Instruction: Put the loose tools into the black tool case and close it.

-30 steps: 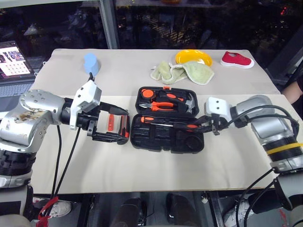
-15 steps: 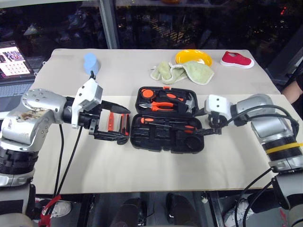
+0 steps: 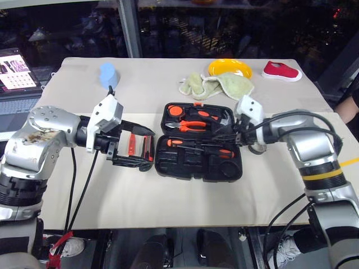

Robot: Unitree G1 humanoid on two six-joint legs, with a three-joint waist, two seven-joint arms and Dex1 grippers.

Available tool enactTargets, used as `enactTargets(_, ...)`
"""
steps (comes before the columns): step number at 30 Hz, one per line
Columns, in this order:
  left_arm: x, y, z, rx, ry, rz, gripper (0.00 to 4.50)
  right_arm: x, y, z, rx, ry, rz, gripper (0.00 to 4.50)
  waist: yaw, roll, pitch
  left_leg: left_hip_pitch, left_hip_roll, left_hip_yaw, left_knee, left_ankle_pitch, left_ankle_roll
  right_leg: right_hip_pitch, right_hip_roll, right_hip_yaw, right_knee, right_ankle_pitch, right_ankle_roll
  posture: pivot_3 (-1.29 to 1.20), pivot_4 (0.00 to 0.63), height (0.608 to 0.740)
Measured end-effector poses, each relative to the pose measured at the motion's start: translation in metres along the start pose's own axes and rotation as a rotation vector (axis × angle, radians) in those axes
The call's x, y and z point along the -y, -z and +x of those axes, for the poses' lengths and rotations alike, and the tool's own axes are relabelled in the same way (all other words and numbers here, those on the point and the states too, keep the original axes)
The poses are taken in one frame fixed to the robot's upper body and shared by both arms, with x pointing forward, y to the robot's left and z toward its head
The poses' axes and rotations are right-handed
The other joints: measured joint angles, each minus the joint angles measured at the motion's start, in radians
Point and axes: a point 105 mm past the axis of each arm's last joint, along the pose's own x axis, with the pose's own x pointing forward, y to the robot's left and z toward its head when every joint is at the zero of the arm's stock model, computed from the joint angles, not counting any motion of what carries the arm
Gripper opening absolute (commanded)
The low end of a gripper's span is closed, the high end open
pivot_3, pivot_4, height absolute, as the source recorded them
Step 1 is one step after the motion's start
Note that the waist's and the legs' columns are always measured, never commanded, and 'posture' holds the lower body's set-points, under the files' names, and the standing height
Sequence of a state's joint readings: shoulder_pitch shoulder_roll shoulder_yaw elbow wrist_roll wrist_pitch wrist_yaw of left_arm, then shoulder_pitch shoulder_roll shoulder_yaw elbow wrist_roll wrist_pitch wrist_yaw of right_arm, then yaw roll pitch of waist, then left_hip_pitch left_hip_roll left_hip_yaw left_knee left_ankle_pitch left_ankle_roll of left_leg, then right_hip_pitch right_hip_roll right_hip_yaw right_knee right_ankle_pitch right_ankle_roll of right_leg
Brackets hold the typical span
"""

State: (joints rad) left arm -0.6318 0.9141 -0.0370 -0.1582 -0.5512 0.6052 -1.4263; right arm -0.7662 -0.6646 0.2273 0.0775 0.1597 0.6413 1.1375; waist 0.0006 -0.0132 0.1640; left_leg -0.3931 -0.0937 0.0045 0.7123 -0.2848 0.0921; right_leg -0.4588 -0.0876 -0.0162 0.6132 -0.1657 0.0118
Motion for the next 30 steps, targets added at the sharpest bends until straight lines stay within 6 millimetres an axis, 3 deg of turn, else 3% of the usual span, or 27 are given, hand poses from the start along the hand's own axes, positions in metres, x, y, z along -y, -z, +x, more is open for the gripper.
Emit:
enactTargets(10, 0.000, -0.001, 0.000, 0.001, 0.001, 0.017, 4.50, -0.010, 0.013, 0.015, -0.033, -0.020, 0.010, 0.01, -0.003, 0.000, 0.000, 0.000, 0.000, 0.000, 0.000, 0.000, 0.000, 0.000, 0.000, 0.000, 0.000, 0.000, 0.000, 0.00, 0.150, 0.740)
enactTargets(19, 0.000, -0.001, 0.000, 0.000, -0.002, 0.017, 4.50, -0.007, 0.017, 0.031, -0.021, 0.001, 0.014, 0.01, -0.012, 0.000, 0.000, 0.002, 0.000, 0.000, 0.000, 0.000, 0.000, 0.002, 0.002, 0.000, 0.000, 0.000, 0.000, 0.00, 0.150, 0.740)
enactTargets(30, 0.000, -0.001, 0.000, 0.000, -0.004, 0.017, 4.50, -0.009, 0.023, 0.037, -0.026, -0.004, -0.003, 0.01, -0.013, 0.000, 0.000, 0.007, 0.000, 0.000, 0.000, 0.000, -0.001, 0.003, 0.003, 0.001, 0.001, 0.000, 0.000, 0.00, 0.150, 0.740)
